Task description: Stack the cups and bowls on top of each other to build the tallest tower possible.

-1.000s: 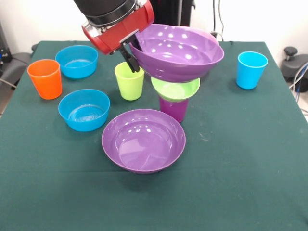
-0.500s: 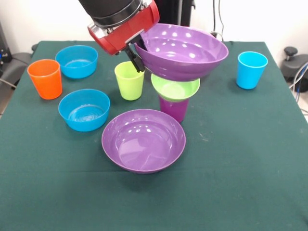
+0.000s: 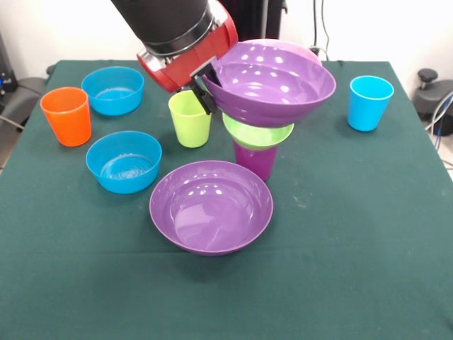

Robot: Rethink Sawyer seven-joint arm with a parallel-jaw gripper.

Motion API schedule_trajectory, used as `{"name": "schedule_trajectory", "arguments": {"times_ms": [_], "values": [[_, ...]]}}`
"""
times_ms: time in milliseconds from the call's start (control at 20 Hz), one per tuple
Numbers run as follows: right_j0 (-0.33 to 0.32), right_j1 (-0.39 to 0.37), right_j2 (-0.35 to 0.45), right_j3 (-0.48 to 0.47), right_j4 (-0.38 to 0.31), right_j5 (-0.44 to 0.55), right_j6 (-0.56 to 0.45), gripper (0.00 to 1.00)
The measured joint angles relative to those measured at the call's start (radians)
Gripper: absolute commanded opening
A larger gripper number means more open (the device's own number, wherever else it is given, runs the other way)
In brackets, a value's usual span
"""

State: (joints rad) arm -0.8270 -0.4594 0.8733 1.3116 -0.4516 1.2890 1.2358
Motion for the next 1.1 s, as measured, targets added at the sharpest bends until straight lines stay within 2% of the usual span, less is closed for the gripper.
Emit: {"name": "schedule_trajectory", "arguments": {"times_ms": [450,1100], "values": [[0.002,0.026,-0.004,0.002,-0.045,0.0,0.0,0.0],[0.006,0.046,-0.011,0.005,-0.064,0.0,0.0,0.0]]}}
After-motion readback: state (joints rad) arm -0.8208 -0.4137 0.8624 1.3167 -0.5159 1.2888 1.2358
